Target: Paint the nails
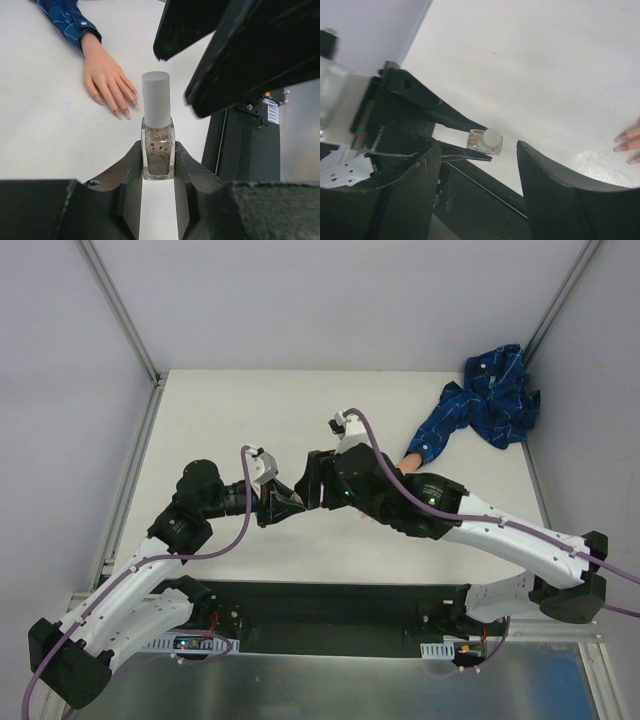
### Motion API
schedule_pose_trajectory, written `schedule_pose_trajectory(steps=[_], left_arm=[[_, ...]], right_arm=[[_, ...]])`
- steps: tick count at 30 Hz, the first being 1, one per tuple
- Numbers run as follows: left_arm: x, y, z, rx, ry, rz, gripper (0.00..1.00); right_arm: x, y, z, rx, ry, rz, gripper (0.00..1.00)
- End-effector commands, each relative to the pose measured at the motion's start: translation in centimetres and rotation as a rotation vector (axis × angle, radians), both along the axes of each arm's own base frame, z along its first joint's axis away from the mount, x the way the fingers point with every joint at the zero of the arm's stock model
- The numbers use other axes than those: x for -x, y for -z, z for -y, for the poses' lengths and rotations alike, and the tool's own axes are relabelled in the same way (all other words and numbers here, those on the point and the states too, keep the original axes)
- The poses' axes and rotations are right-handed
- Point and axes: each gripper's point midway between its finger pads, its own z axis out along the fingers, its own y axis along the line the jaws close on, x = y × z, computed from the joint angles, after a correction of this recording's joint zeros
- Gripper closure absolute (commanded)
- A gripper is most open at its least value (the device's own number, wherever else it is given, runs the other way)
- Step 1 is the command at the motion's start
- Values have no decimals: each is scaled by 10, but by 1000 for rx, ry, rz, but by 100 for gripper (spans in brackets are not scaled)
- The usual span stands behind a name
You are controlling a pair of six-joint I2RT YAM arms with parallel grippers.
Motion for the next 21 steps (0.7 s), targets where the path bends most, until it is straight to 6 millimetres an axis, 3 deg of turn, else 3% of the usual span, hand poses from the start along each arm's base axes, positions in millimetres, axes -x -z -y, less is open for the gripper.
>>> schedule_pose_trajectory(steps=[1,3,9,10,11,12,13,14,15,16,17,18,19,21], left_arm=[[-4,-23,0,28,-16,82,100],[-4,-24,0,30,-17,85,100],[-3,-23,0,29,-8,83,100],[-1,-23,1,29,3,81,100],[0,-23,1,31,10,80,100],[2,-24,1,32,21,80,100],[8,-24,3,36,60,74,100],[11,-25,4,40,77,76,100],[14,-26,5,43,100,74,100],[18,-28,5,47,116,77,100],[27,-30,6,56,169,77,100],[32,-31,6,61,197,78,100],[37,-35,6,74,226,95,100],[49,-36,7,88,297,103,100]], right_arm=[[-14,5,6,45,127,2,37],[-16,9,-2,47,122,-2,39],[-15,15,-16,50,53,14,64],[-12,17,-17,45,31,6,69],[-16,13,-15,21,29,10,83],[-16,22,-12,30,16,-3,88],[-12,27,-12,30,-44,-17,99],[-19,12,-11,-38,-71,21,99],[-16,33,-10,-16,-142,23,99],[7,33,-21,-20,-406,88,100],[4,4,-24,-136,-502,212,100],[17,11,-24,-162,-642,252,99],[44,24,-24,-215,-836,268,100],[48,16,-21,-263,-916,344,100]])
